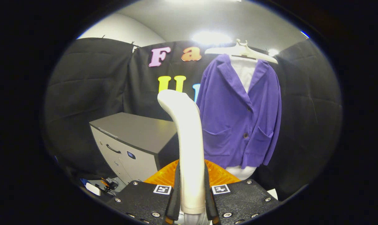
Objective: Iron the clothes twice with a garment steamer, once on the left side and once on the right side.
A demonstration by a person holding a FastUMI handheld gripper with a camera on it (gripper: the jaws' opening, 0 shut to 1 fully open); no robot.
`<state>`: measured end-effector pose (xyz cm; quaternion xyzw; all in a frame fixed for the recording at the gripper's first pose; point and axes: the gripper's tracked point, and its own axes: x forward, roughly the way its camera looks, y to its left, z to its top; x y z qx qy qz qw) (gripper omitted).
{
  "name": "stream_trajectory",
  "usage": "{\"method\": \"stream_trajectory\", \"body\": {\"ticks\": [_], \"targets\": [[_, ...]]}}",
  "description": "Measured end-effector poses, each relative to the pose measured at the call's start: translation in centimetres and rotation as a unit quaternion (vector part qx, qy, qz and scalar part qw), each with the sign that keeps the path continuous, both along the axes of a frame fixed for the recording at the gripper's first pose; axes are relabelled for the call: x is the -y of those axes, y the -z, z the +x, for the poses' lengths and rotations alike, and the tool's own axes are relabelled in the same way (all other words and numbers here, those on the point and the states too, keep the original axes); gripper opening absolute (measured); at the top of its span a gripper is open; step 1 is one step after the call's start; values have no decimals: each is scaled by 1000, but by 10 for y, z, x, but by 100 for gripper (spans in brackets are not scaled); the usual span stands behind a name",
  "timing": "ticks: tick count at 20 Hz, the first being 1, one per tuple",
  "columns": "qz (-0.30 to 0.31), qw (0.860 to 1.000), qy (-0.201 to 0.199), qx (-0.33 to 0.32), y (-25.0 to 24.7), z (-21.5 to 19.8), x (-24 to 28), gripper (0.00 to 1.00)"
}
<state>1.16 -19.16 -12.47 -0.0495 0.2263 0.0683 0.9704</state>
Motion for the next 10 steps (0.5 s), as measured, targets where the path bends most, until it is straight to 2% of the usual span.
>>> {"method": "stream_trajectory", "body": {"ticks": [5, 10], "targets": [[-20, 999, 12, 43, -27, -7, -18, 32], [-31, 997, 24, 65, -53, -25, -65, 33]]}}
